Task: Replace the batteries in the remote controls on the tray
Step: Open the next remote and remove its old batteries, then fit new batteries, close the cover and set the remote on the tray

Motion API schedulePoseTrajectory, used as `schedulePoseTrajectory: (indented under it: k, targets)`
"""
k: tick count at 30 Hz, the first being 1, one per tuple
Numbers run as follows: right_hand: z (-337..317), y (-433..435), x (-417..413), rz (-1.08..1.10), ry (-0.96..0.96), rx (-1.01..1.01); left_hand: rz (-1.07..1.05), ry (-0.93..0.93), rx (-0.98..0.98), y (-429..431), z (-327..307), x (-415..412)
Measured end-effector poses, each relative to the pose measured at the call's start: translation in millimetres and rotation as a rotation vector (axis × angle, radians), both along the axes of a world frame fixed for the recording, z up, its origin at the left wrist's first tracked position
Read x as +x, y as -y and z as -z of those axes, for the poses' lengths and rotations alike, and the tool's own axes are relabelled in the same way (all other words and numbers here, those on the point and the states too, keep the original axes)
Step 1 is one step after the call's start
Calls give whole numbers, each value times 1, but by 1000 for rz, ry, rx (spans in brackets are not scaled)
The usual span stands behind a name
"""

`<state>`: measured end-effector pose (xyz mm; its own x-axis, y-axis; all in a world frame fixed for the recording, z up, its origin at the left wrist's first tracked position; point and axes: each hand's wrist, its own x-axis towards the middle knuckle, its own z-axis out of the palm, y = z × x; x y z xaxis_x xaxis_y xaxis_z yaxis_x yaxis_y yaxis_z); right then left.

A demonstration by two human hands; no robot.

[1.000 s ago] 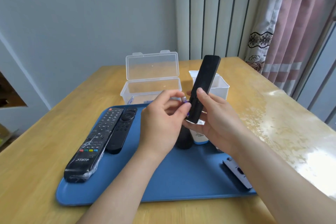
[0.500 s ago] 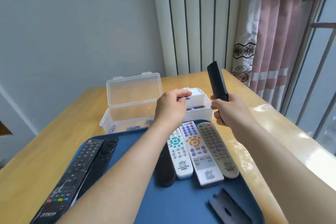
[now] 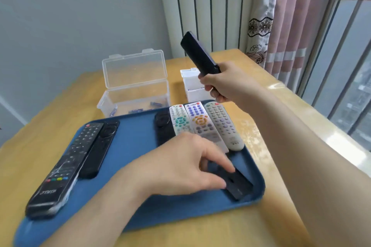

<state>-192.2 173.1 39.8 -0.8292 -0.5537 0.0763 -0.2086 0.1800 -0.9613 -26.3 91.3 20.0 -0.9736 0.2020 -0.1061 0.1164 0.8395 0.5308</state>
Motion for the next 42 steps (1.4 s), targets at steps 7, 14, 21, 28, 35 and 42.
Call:
schedulePoseTrajectory:
  k: [7,14,21,28,35,42]
  targets:
    - [21,6,51,-138,122,-103,63,-287,-254,-3,26,25]
    - [23,21,55,-76,204,-235,-100,-34,-255,26,11,46]
    - [13,63,41,-27,-28,-56,-389,-252,32,83,-10,26]
    - [18,106,8,28,-142,104,-684,-348,84,164,-22,-58]
    - [37,113,-9,75,-261,107,-439,141,6,172,-8,-112]
    - [41,113,-13,27,-371,173,-436,231,21,167,-8,-124]
